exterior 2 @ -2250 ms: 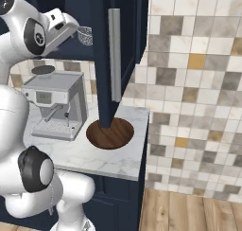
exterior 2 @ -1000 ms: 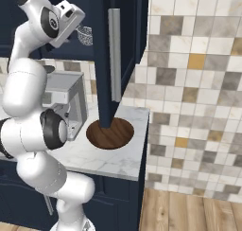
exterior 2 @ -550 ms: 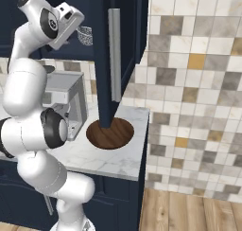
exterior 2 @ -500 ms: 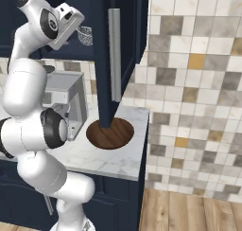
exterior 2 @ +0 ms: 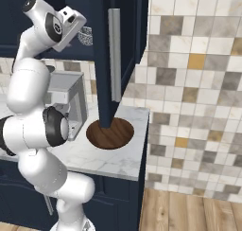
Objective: Open the cabinet and setup a tea strainer by placing it in the bowl upright.
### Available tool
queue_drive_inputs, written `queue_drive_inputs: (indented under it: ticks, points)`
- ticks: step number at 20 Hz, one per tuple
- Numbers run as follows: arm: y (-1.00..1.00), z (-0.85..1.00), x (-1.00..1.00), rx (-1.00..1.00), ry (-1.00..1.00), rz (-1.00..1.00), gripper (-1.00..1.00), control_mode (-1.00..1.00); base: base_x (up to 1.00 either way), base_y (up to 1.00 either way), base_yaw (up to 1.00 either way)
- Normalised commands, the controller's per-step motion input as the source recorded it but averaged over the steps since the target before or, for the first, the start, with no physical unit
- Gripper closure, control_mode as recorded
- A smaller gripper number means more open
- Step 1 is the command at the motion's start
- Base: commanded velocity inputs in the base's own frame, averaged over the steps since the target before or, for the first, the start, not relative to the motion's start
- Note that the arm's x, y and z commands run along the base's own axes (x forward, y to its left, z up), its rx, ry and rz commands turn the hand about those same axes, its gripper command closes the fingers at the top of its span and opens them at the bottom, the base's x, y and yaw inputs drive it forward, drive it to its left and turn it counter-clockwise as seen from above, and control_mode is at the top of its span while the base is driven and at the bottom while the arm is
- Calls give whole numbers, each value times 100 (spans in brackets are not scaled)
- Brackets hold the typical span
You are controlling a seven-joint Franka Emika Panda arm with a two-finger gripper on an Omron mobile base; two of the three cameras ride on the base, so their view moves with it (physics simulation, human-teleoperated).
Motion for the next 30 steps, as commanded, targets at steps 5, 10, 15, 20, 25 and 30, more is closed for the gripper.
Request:
queue_drive_inputs:
  ticks: [5, 10, 15, 20, 25, 30]
  points:
    - [0, 0, 40, 0, 0, 1, -100, -100, 0, 0, 0]
    - [1, 0, 34, 0, 0, 3, -100, -100, 0, 0, 0]
    - [1, 0, 37, 0, 0, 3, -100, -100, 0, 0, 0]
    - [4, -2, 35, 0, 0, 5, -100, -100, 0, 0, 0]
    - [8, -12, 27, 0, 4, 8, -100, -100, 0, 0, 0]
    - [3, -9, 25, 0, 1, 7, -100, -100, 0, 0, 0]
